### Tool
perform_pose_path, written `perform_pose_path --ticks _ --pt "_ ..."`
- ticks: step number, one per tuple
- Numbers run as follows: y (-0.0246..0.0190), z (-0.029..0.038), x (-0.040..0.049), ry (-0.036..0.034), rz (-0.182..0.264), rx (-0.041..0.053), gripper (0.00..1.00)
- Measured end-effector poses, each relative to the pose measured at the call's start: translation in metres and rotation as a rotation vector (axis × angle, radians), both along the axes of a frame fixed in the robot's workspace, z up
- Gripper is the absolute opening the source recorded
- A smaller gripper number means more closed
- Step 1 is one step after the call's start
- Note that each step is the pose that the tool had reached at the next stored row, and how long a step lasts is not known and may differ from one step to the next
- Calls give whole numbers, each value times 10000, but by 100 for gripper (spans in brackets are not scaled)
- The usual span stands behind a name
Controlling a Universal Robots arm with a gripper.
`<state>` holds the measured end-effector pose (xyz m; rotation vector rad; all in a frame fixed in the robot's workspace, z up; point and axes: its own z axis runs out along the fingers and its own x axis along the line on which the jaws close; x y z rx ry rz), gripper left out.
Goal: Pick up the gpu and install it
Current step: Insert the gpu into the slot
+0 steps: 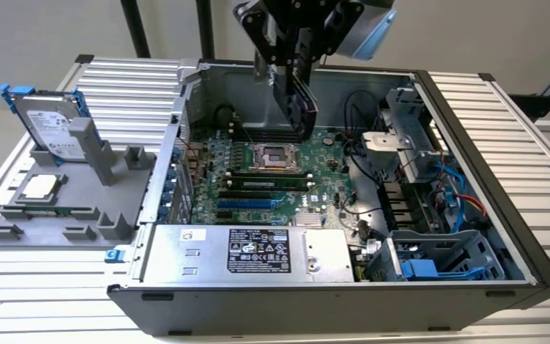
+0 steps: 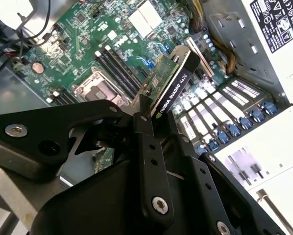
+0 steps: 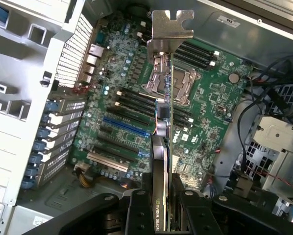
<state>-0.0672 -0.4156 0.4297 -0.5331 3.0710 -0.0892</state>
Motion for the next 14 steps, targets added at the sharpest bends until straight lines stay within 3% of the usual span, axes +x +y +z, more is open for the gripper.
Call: perform_pose_path --ticks 14 --pt "0 0 0 0 634 0 0"
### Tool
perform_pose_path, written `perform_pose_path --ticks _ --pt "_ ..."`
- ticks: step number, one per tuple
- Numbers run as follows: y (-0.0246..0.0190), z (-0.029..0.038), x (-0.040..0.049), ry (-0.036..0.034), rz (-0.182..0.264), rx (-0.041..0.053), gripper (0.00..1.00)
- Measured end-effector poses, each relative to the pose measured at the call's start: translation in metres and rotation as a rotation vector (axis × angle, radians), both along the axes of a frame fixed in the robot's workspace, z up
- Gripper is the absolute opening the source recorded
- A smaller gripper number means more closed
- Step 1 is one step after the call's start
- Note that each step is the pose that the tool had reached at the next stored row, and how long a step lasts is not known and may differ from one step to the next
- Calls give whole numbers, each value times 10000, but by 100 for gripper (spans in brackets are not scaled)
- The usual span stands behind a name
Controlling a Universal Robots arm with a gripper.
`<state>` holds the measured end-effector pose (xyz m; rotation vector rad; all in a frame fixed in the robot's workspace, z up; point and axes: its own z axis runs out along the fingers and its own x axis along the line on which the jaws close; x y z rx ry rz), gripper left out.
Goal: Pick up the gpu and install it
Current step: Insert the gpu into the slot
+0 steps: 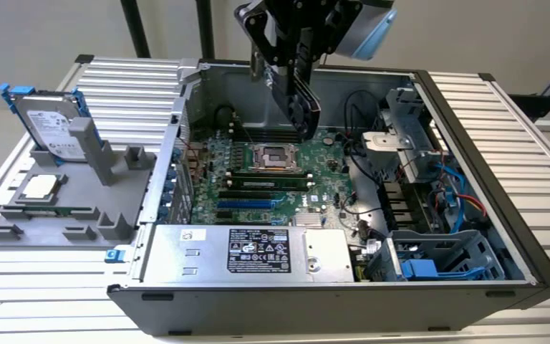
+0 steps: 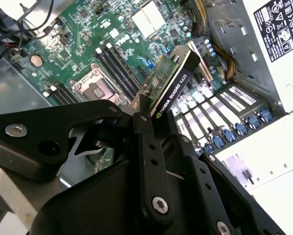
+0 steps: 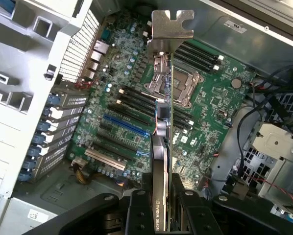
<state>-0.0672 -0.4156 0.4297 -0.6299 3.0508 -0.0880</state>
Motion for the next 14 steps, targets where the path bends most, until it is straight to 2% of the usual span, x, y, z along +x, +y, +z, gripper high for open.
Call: perform_pose_path --ticks 14 --pt "0 0 0 0 645 0 0"
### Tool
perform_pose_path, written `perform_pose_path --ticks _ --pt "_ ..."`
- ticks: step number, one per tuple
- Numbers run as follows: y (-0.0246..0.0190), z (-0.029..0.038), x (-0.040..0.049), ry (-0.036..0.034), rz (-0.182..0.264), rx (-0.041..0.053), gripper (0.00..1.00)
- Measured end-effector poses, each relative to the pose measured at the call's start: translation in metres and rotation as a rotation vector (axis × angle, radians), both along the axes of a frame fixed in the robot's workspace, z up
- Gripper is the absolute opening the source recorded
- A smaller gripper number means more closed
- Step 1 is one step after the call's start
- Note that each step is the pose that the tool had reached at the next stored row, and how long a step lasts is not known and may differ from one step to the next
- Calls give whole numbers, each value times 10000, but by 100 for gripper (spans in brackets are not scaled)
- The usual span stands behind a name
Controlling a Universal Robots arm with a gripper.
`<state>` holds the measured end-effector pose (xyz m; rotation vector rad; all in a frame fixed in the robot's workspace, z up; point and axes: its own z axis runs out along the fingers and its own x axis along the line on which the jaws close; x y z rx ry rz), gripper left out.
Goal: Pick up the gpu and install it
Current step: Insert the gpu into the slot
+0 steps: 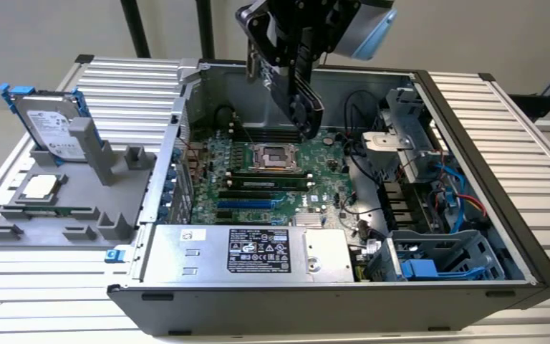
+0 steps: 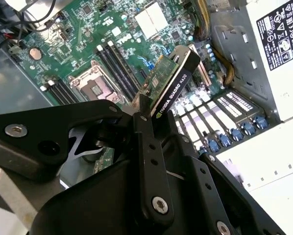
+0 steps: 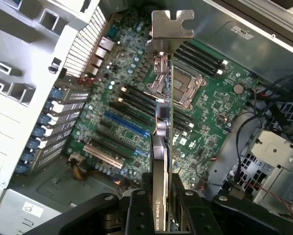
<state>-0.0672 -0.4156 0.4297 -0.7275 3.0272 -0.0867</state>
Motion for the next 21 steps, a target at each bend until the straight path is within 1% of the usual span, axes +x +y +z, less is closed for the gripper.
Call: perform_pose_path --ticks 8,21 --pt "0 0 0 0 353 0 0" --pt "0 0 0 0 1050 0 0"
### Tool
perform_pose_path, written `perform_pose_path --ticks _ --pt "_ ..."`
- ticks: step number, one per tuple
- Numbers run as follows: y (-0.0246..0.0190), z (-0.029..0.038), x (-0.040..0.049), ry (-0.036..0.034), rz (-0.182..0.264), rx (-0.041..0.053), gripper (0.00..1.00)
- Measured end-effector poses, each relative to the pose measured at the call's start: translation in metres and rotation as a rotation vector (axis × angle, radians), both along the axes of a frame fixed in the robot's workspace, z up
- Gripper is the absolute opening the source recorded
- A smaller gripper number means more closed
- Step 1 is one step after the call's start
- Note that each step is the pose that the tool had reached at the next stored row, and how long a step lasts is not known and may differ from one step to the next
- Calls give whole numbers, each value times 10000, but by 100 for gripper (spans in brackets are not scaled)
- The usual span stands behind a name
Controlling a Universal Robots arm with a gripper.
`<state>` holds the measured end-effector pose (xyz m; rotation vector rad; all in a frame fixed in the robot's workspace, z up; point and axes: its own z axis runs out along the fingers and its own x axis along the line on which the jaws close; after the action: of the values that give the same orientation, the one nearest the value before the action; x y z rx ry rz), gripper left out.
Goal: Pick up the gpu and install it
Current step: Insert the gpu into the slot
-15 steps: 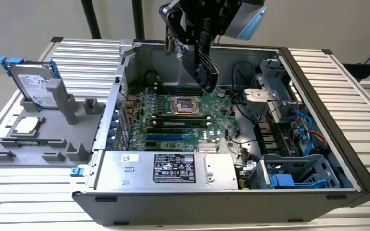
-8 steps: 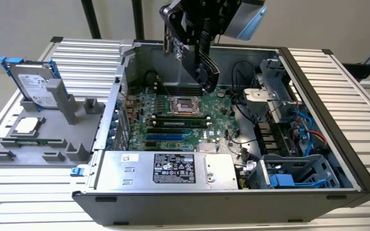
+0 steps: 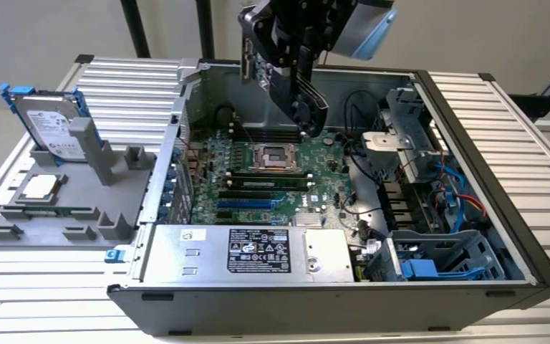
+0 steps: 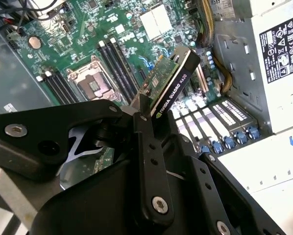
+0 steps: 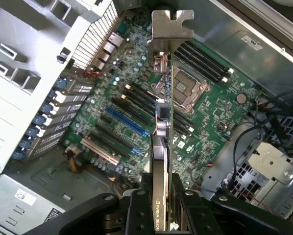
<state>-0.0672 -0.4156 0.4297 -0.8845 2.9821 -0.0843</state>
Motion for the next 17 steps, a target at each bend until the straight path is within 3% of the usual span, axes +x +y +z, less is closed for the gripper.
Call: perform_pose_path --ticks 17 --pt "0 1 0 0 322 0 0"
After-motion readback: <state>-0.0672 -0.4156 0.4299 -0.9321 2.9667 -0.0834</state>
